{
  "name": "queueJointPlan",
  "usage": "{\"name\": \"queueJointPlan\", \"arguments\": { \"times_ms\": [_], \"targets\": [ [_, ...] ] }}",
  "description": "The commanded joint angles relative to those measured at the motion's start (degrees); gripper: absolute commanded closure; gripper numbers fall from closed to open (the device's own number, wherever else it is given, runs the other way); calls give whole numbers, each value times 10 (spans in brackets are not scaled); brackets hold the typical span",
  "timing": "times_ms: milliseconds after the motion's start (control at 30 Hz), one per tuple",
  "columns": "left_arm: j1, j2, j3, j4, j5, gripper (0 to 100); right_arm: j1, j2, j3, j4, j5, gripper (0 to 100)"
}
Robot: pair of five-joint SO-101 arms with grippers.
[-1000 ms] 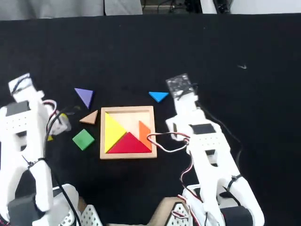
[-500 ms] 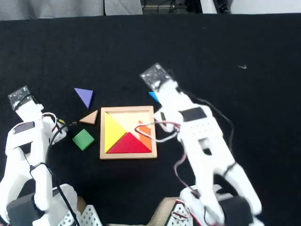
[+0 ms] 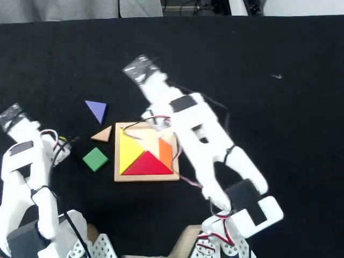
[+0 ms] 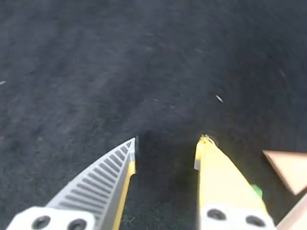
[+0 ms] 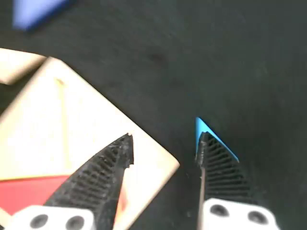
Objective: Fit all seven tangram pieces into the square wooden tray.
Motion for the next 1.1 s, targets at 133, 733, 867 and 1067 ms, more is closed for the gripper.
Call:
{"name": "queueJointPlan", "arguments": {
  "times_ms": [133,733,867,1067],
  "targets": [
    [-22,-13,-10,-9,36,791,-79,48,-109,-2,-8,779],
    [-37,-16,-7,-7,59,791,-133,265,-451,126,-258,668],
    [-56,-15,-7,-7,77,791,-157,351,-525,122,-258,650],
    [-57,-13,-7,-8,77,791,-158,506,-714,164,-258,660]
  ]
}}
